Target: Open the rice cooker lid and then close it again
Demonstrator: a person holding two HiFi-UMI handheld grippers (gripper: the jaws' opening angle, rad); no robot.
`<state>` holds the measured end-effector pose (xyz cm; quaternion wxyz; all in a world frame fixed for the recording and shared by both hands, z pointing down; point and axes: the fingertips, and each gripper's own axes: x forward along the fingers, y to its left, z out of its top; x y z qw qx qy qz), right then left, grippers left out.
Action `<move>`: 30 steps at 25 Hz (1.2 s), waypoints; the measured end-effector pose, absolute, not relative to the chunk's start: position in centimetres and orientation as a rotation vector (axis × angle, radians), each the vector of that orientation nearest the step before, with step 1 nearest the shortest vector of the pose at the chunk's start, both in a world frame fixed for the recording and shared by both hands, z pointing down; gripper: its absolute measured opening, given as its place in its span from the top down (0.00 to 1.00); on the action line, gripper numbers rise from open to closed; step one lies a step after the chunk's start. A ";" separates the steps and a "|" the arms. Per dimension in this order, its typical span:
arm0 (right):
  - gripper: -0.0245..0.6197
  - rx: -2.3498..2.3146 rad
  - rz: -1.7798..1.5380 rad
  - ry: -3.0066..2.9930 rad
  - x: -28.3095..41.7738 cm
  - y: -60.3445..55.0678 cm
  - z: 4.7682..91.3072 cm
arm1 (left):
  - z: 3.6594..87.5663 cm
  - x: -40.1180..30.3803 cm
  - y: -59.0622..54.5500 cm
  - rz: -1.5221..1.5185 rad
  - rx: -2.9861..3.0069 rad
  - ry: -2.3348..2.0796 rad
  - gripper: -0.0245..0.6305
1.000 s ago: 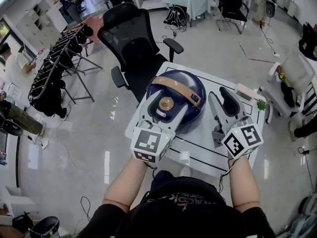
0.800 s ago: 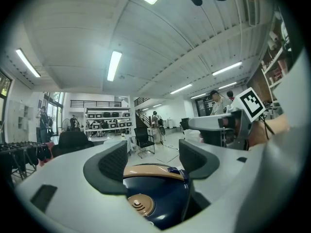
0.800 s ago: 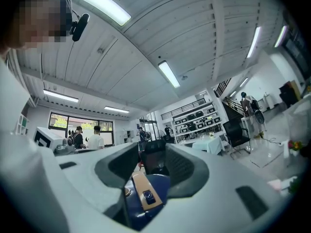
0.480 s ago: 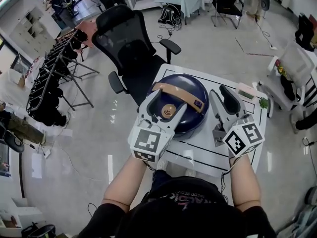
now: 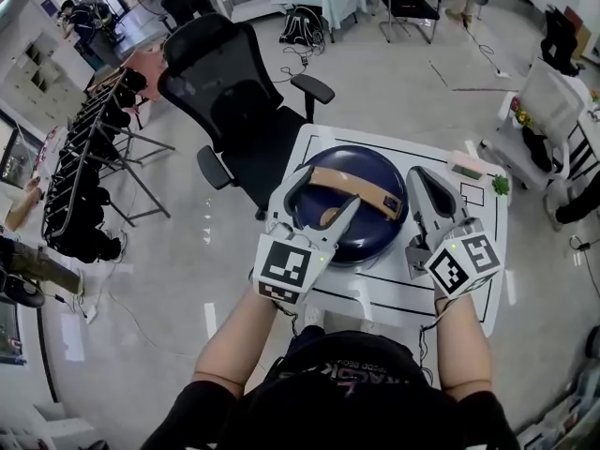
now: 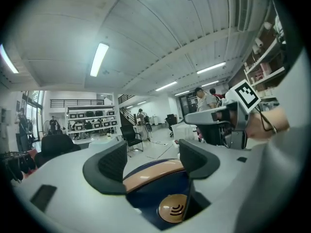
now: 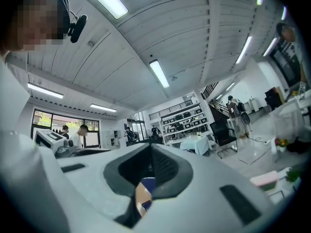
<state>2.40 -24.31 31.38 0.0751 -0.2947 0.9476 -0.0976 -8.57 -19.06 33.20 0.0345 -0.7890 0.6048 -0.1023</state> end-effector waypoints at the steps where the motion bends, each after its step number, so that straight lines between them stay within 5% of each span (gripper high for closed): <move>1: 0.96 -0.891 -0.291 2.841 2.2 -24.3 31.3 | 33.2 -8.6 -19.3 -0.320 -2.438 1.840 0.46; 26: 0.96 -1.173 -0.378 2.779 2.7 -24.5 34.6 | 40.2 -5.0 -22.3 -1.030 -2.194 1.150 0.46; 30: 0.96 -1.211 -0.396 2.762 3.1 -24.2 35.1 | 41.3 -4.4 -22.6 -1.098 -2.138 1.067 0.53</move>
